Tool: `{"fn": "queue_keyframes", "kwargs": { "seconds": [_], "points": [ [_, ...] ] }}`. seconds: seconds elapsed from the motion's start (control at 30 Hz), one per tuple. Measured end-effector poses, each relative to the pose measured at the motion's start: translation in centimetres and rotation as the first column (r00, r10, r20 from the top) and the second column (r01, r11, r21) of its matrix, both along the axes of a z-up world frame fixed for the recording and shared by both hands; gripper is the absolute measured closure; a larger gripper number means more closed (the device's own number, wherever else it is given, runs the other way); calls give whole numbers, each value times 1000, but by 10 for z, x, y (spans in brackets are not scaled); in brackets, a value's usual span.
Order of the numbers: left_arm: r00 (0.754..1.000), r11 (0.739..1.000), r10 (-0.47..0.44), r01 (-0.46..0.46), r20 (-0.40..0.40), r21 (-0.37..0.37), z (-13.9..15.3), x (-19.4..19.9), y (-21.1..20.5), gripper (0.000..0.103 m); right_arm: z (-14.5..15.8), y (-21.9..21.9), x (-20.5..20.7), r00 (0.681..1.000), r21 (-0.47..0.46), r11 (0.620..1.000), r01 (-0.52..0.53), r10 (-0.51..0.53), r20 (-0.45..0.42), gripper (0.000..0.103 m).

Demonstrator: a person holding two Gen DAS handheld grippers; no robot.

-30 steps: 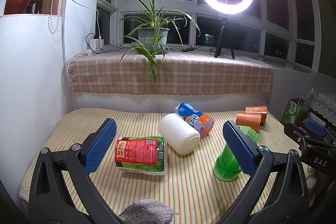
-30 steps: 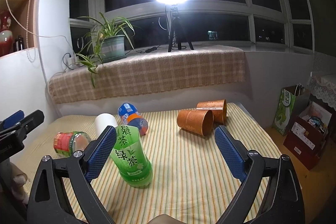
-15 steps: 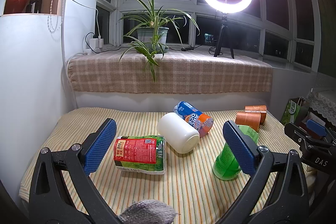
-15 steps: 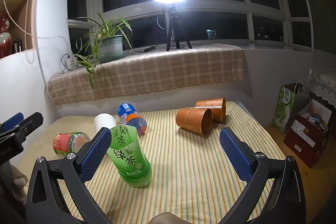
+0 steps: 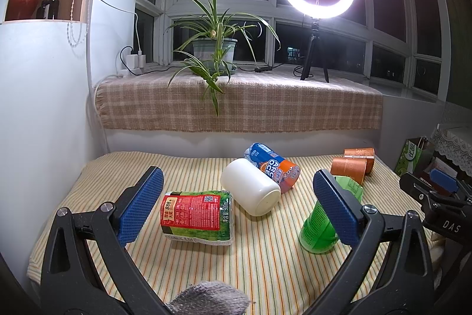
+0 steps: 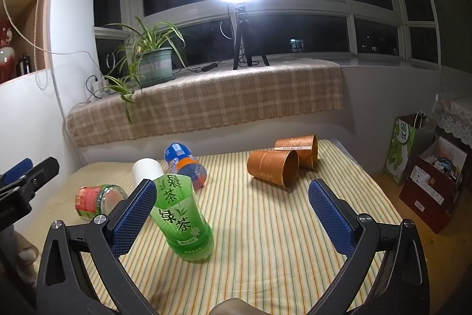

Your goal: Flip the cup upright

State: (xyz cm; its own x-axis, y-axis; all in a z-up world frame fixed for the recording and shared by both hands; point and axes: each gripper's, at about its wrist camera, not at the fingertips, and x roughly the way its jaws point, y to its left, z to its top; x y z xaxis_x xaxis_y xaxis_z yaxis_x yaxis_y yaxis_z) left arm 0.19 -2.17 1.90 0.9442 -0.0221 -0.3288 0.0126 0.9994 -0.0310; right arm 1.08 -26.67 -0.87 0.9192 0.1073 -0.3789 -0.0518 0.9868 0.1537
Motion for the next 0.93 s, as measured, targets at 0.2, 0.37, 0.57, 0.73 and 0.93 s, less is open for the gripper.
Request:
{"fn": "queue_keyframes", "kwargs": {
  "seconds": [0.2, 0.37, 0.57, 0.73, 0.93],
  "points": [
    [1000, 1000, 0, 0, 0, 0, 0, 0, 0, 0, 1, 0, 0, 1000, 1, 1000, -2, 2, -4, 1],
    [1000, 1000, -1, 1, 1, 1, 1, 0, 0, 0, 1, 1, 0, 1000, 2, 1000, -4, 4, -7, 1],
    [1000, 1000, 2, -2, 1, 0, 0, 0, 0, 0, 1, 1, 0, 1000, 2, 1000, -5, 5, -9, 1],
    [1000, 1000, 1, -1, 1, 0, 0, 0, 1, 0, -2, 2, 1, 1000, 4, 1000, -10, 10, -19, 1],
    [1000, 1000, 3, -3, -4, 3, -2, 0, 2, 0, -6, 4, 4, 999, 8, 1000, -25, 26, -40, 1]
  ]
}}
